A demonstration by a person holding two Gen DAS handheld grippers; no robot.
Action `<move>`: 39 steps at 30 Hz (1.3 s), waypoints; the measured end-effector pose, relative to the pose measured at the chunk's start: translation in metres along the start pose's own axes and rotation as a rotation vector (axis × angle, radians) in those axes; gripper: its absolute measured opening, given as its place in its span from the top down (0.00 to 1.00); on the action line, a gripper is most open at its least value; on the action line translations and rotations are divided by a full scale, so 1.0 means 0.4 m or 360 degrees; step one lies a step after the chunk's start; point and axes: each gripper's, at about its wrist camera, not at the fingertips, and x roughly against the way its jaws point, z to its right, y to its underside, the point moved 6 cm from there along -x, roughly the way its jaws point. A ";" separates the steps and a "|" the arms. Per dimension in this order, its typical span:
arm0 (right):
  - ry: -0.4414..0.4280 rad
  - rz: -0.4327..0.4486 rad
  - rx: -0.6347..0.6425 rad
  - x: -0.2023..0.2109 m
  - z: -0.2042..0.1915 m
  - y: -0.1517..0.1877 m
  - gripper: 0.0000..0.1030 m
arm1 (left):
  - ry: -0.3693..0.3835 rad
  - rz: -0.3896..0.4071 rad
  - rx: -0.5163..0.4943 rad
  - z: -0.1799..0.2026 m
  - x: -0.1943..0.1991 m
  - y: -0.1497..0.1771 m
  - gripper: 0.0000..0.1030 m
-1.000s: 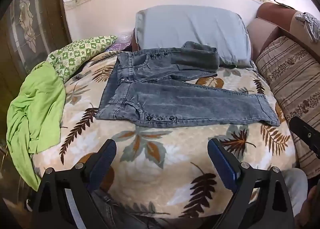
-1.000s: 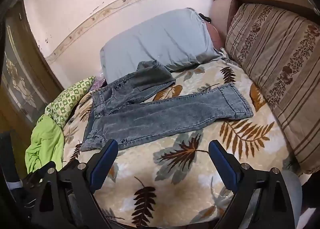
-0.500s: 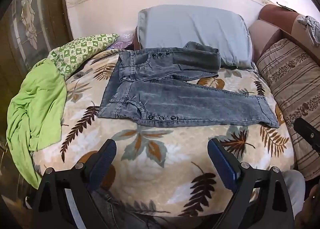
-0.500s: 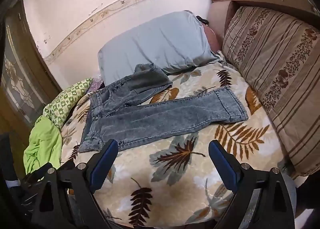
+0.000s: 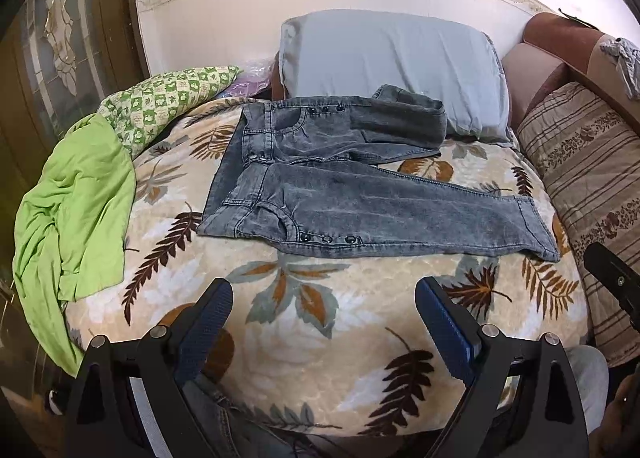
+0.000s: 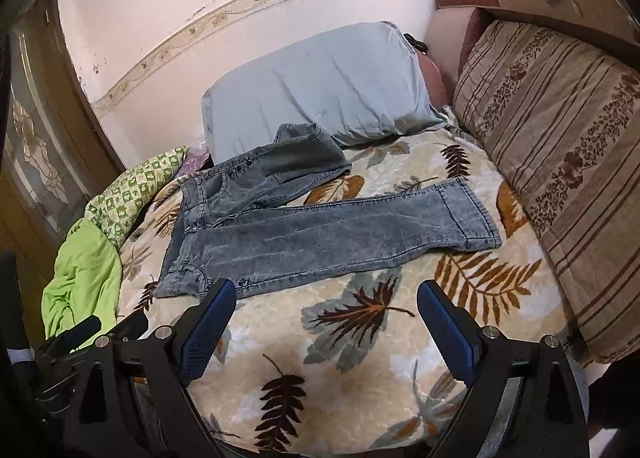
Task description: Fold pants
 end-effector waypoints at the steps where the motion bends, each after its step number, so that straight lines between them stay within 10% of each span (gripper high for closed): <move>1: 0.0000 0.0004 0.0003 0.001 -0.001 -0.002 0.10 | -0.0002 0.0000 0.0000 0.000 0.000 0.000 0.09; 39: 0.0002 -0.0014 0.0014 -0.034 0.000 -0.029 0.10 | -0.0002 -0.0045 0.0037 -0.008 -0.061 -0.027 0.09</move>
